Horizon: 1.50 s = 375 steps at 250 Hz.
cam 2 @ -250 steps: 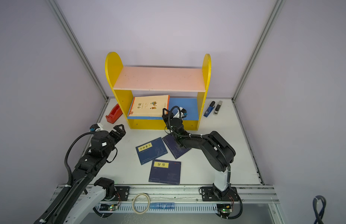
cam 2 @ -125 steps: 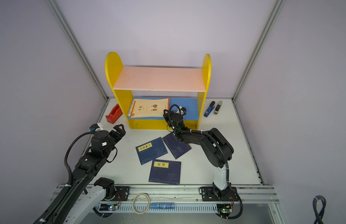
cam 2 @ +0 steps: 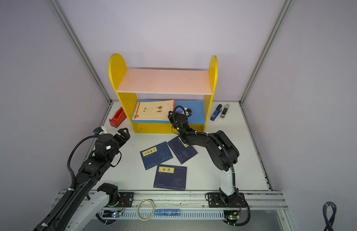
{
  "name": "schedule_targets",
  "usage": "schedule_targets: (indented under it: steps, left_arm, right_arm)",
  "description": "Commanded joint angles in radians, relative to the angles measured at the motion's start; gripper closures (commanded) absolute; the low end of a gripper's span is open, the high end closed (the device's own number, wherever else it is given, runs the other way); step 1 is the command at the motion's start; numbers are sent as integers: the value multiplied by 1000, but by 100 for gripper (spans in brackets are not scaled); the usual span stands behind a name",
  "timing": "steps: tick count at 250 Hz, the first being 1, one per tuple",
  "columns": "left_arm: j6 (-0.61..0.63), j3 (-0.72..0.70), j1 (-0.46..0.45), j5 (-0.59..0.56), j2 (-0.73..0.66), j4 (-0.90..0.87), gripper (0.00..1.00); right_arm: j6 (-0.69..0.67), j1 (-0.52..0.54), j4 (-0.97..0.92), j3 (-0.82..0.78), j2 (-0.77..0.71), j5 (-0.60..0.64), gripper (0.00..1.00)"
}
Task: Stacking books/files
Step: Place the book on the bookshelf.
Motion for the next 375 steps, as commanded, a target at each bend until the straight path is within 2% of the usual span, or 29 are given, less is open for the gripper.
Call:
schedule_targets:
  steps: [1,98,113,160,212,281,375]
  left_arm:
    - [11,10,0,4,3,24,2]
    - [15,10,0,7,1,28,2]
    - [15,11,0,8,2,29,2]
    - [15,11,1,9,3,27,2]
    - [14,14,0,11,6,25,1]
    - [14,16,-1,8,5,22,1]
    - [13,19,0,9,8,20,1]
  right_arm:
    - [-30,-2,-41,41,12,-17,100]
    - [-9,4,-68,74,47,-37,100]
    - [-22,6,-109,89,43,-36,90]
    - [-82,10,-222,87,-14,26,68]
    - [-190,20,-412,80,-123,176,59]
    - [-241,47,-463,75,-164,269,62]
    - [-256,26,-461,150,-58,201,67]
